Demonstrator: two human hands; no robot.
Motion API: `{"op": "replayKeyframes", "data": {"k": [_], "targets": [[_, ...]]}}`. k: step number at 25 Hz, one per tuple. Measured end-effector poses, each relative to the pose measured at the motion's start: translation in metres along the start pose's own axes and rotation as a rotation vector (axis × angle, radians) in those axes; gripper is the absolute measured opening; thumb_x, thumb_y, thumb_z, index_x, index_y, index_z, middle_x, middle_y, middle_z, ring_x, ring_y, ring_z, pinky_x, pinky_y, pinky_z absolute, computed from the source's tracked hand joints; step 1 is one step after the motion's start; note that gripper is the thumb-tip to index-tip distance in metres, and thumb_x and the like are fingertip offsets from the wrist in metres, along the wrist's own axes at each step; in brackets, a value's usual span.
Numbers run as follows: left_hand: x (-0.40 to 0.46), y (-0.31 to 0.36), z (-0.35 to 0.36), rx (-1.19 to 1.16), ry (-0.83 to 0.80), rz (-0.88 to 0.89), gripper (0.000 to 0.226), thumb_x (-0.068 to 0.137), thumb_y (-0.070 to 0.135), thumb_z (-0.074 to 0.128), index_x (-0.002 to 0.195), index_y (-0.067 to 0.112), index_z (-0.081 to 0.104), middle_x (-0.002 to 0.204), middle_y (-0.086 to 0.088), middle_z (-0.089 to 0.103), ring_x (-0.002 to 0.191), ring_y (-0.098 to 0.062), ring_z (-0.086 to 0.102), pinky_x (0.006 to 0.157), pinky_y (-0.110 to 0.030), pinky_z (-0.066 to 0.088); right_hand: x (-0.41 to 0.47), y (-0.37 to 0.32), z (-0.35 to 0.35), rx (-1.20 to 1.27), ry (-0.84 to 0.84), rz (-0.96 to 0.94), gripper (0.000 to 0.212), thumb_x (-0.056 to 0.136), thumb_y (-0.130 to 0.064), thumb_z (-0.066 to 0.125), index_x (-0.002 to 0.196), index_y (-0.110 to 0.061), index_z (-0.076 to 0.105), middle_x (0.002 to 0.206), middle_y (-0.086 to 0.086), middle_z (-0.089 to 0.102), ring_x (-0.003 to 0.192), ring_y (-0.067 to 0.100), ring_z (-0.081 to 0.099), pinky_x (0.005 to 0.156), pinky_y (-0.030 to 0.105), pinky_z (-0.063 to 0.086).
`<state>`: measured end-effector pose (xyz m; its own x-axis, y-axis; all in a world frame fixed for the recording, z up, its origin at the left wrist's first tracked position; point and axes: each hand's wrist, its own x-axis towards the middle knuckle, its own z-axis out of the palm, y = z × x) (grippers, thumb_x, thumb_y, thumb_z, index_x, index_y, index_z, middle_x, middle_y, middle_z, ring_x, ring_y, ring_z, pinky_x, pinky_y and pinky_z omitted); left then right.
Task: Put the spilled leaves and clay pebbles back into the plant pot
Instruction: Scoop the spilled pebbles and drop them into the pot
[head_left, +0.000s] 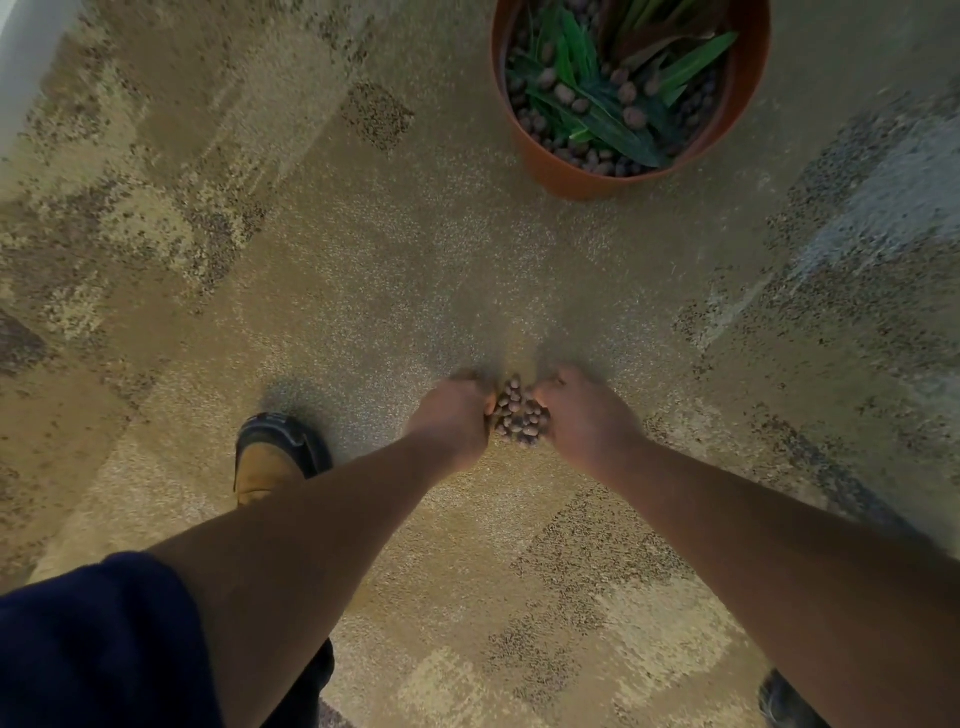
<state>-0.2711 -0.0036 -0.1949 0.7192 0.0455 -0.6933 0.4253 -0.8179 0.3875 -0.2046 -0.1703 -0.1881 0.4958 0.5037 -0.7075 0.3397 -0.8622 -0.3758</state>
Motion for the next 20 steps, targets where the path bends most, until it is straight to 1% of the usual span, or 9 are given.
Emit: {"op": "replayKeyframes", "data": {"k": [3, 5, 8, 11, 12, 14, 17, 18, 20], "targets": [[-0.004, -0.003, 0.006, -0.008, 0.028, 0.006, 0.021, 0.09, -0.005, 0.06, 0.093, 0.013, 0.07, 0.101, -0.002, 0.063, 0.086, -0.018, 0.061, 0.073, -0.025, 0.055, -0.003, 0.006, 0.003, -0.01, 0.012, -0.005, 0.041, 0.093, -0.017, 0.068, 0.134, -0.016, 0.059, 0.123, 0.012, 0.056, 0.102, 0.023, 0.062, 0.087, 0.035, 0.059], [-0.004, -0.003, 0.007, -0.057, 0.041, -0.019, 0.025, 0.088, -0.008, 0.058, 0.089, 0.014, 0.071, 0.101, -0.002, 0.066, 0.091, -0.017, 0.061, 0.076, -0.022, 0.049, -0.006, 0.01, 0.004, -0.021, 0.012, -0.012, 0.03, 0.095, -0.015, 0.064, 0.125, -0.014, 0.064, 0.113, 0.011, 0.058, 0.095, 0.022, 0.062, 0.08, 0.03, 0.057], [-0.001, -0.001, -0.003, -0.132, 0.065, -0.034, 0.027, 0.089, -0.007, 0.06, 0.091, 0.017, 0.073, 0.102, 0.001, 0.068, 0.095, -0.014, 0.061, 0.08, -0.017, 0.048, -0.009, 0.014, 0.003, -0.009, 0.018, -0.019, 0.02, 0.097, -0.012, 0.062, 0.116, -0.013, 0.067, 0.106, 0.009, 0.061, 0.09, 0.02, 0.063, 0.08, 0.03, 0.059], [0.007, 0.013, -0.034, -0.205, 0.195, 0.045, 0.025, 0.09, -0.005, 0.062, 0.095, 0.016, 0.074, 0.099, 0.01, 0.065, 0.091, -0.01, 0.066, 0.069, -0.005, 0.051, -0.011, 0.019, 0.0, -0.003, 0.028, -0.035, 0.017, 0.096, -0.009, 0.063, 0.112, -0.012, 0.068, 0.11, 0.011, 0.064, 0.09, 0.019, 0.066, 0.08, 0.032, 0.062], [0.011, 0.021, -0.05, -0.25, 0.257, 0.083, 0.023, 0.09, -0.004, 0.064, 0.096, 0.015, 0.074, 0.099, 0.011, 0.064, 0.091, -0.009, 0.069, 0.069, -0.003, 0.051, -0.011, 0.02, -0.001, -0.001, 0.027, -0.045, 0.016, 0.096, -0.01, 0.063, 0.111, -0.012, 0.068, 0.111, 0.011, 0.064, 0.09, 0.019, 0.066, 0.08, 0.031, 0.061], [0.018, 0.04, -0.086, -0.333, 0.396, 0.174, 0.019, 0.091, -0.001, 0.067, 0.098, 0.015, 0.074, 0.1, 0.012, 0.063, 0.091, -0.005, 0.069, 0.074, -0.006, 0.054, -0.011, 0.021, -0.006, 0.028, 0.044, -0.052, 0.013, 0.096, -0.014, 0.063, 0.108, -0.014, 0.068, 0.111, 0.01, 0.064, 0.089, 0.017, 0.063, 0.078, 0.027, 0.059], [0.038, 0.071, -0.143, -0.286, 0.676, 0.372, 0.017, 0.089, 0.003, 0.065, 0.099, 0.013, 0.073, 0.102, 0.009, 0.063, 0.092, -0.008, 0.066, 0.077, -0.012, 0.055, -0.011, 0.015, -0.038, 0.133, 0.19, -0.054, 0.004, 0.094, -0.013, 0.064, 0.095, -0.014, 0.067, 0.103, 0.009, 0.064, 0.082, 0.016, 0.06, 0.07, 0.022, 0.055], [0.048, 0.078, -0.16, -0.267, 0.731, 0.422, 0.018, 0.088, 0.005, 0.064, 0.1, 0.013, 0.074, 0.103, 0.009, 0.065, 0.094, -0.009, 0.067, 0.079, -0.014, 0.055, -0.012, 0.013, -0.057, 0.185, 0.278, -0.063, 0.003, 0.093, -0.012, 0.065, 0.092, -0.013, 0.068, 0.098, 0.008, 0.064, 0.079, 0.016, 0.06, 0.067, 0.019, 0.051], [0.067, 0.091, -0.185, -0.233, 0.756, 0.48, 0.02, 0.087, 0.008, 0.061, 0.102, 0.013, 0.074, 0.104, 0.004, 0.069, 0.094, -0.011, 0.068, 0.079, -0.022, 0.058, -0.014, 0.008, -0.106, 0.254, 0.493, -0.098, 0.003, 0.091, -0.011, 0.068, 0.091, -0.011, 0.07, 0.09, 0.007, 0.065, 0.074, 0.015, 0.059, 0.061, 0.016, 0.042]]}}
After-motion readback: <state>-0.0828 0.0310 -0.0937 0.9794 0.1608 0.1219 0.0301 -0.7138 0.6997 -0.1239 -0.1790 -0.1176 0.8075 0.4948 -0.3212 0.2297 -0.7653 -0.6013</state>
